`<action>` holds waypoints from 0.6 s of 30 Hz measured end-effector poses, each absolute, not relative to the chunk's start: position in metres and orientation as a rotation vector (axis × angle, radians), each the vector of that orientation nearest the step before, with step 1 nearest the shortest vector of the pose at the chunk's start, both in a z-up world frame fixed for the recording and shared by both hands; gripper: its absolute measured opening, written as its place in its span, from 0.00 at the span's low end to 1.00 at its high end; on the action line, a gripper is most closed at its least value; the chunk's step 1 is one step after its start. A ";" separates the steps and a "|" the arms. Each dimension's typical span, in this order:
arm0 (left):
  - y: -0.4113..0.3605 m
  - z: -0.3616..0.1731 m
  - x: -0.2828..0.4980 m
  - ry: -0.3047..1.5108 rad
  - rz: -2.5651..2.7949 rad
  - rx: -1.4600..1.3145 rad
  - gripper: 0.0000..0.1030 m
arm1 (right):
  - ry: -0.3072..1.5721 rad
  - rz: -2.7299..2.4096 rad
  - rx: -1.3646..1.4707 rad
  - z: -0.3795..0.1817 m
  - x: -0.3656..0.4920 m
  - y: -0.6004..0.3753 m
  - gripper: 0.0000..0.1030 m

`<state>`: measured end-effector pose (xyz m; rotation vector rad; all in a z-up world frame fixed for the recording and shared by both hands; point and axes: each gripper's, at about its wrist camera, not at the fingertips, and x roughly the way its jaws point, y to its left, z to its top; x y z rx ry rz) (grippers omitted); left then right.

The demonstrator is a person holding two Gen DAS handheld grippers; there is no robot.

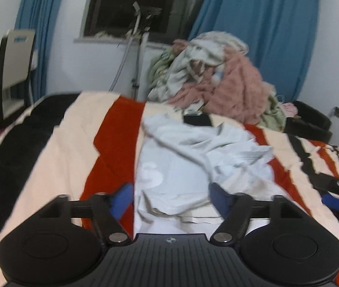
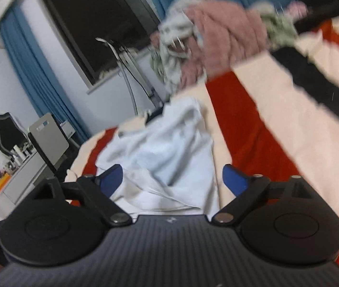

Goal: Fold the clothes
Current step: 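Open both grippers and raise them above the folded shirt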

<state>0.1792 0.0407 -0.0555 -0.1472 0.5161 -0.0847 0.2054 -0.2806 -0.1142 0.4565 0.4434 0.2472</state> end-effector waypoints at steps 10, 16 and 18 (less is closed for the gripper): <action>0.036 -0.028 0.088 0.484 -0.075 -0.140 0.94 | 0.327 0.249 0.291 -0.076 0.117 -0.266 0.89; 0.033 -0.020 0.061 0.463 -0.081 -0.142 0.95 | 0.273 0.255 0.175 -0.067 0.087 -0.250 0.57; 0.033 -0.020 0.057 0.464 -0.082 -0.150 0.96 | 0.273 0.227 0.128 -0.065 0.084 -0.243 0.37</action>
